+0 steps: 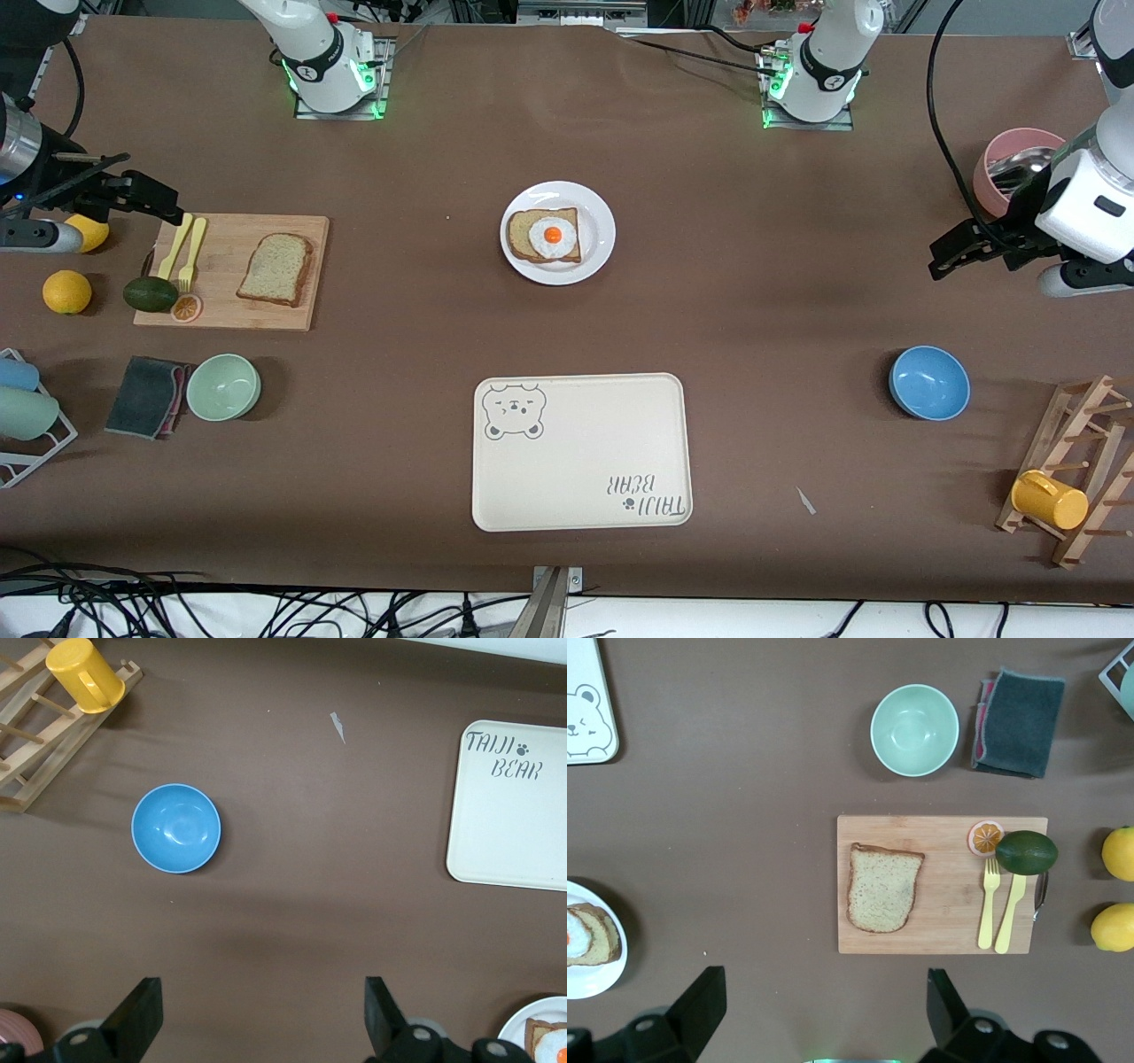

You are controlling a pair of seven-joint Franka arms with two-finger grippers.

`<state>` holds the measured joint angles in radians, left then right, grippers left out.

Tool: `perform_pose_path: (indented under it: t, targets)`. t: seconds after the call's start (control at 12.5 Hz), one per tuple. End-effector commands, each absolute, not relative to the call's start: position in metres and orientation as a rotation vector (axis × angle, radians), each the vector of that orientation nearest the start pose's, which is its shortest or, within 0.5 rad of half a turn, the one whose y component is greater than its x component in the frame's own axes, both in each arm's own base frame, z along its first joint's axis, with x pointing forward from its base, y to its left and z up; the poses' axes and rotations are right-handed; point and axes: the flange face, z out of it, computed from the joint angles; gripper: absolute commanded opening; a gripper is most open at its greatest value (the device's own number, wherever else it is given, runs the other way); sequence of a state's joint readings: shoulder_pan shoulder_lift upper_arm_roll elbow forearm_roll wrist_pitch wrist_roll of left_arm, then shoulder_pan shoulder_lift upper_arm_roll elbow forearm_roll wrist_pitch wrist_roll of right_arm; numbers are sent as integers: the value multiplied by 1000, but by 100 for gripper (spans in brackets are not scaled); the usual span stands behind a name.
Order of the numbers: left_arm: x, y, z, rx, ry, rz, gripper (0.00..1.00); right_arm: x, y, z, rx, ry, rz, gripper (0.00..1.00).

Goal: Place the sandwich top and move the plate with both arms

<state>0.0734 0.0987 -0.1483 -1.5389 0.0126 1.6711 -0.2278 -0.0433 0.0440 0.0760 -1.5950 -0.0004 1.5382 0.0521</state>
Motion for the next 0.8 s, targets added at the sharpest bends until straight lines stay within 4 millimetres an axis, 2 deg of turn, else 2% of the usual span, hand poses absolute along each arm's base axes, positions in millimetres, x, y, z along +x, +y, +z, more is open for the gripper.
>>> perform_pose_path:
  t: [0.0,0.4,0.56,0.72]
  targets:
    - [594,-38,596,-3168,-252,-42,100,557,23,593,-3154,2,139,100]
    - [594,-42,597,-3170,-242,-45,100,556,23,593,-3154,12,154,100]
    - [596,-44,611,-3169,-240,-91,100,555,25,594,-3154,5,149,100]
    - [596,-44,614,-3171,-235,-101,100,554,33,592,-3158,-20,161,100]
